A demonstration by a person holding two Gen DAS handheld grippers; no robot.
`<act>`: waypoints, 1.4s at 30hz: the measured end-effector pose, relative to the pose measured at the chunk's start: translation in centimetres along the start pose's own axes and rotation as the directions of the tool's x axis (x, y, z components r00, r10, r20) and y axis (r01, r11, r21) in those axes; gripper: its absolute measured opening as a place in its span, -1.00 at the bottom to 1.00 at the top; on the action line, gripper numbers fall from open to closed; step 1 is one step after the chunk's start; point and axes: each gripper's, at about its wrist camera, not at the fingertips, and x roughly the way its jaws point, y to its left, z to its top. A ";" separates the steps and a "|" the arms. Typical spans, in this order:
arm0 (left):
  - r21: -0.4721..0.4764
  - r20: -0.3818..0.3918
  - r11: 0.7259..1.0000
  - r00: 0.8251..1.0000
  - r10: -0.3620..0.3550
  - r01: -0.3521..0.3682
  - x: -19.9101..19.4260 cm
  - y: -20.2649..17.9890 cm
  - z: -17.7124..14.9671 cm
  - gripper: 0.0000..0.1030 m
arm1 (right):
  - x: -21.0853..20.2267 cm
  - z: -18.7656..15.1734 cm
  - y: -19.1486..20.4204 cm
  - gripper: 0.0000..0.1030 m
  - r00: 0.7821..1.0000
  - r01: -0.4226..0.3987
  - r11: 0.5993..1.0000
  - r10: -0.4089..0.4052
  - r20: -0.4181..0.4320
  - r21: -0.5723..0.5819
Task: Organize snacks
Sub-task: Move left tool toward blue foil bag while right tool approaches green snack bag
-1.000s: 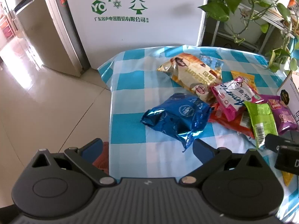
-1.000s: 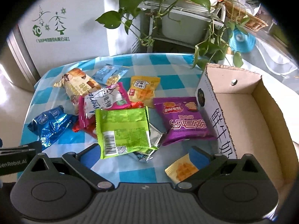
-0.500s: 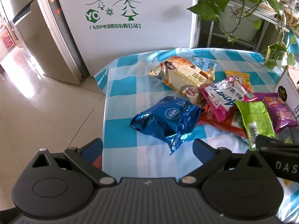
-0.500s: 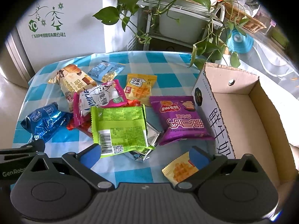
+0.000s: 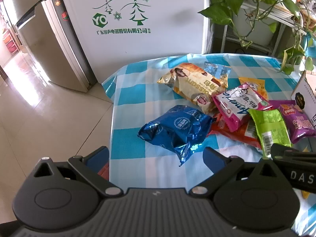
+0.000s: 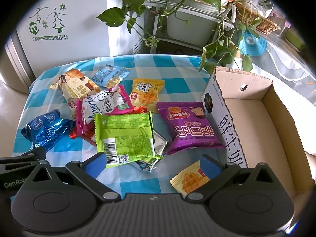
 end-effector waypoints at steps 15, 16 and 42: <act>0.004 0.003 1.000 1.000 0.006 -0.006 0.0 -0.1 0.0 0.94 | -0.1 -0.1 0.0 1.00 1.000 0.002 1.000 -0.002 0.010 0.002; 0.005 0.003 1.000 1.000 0.007 -0.007 0.0 -0.1 0.0 0.94 | -0.1 -0.2 0.0 1.00 1.000 0.001 1.000 -0.001 0.010 0.003; -0.056 0.003 0.985 0.987 -0.163 0.163 -0.3 2.7 2.9 0.94 | -2.5 -1.3 -7.0 1.00 0.956 -0.284 0.956 0.277 0.100 0.073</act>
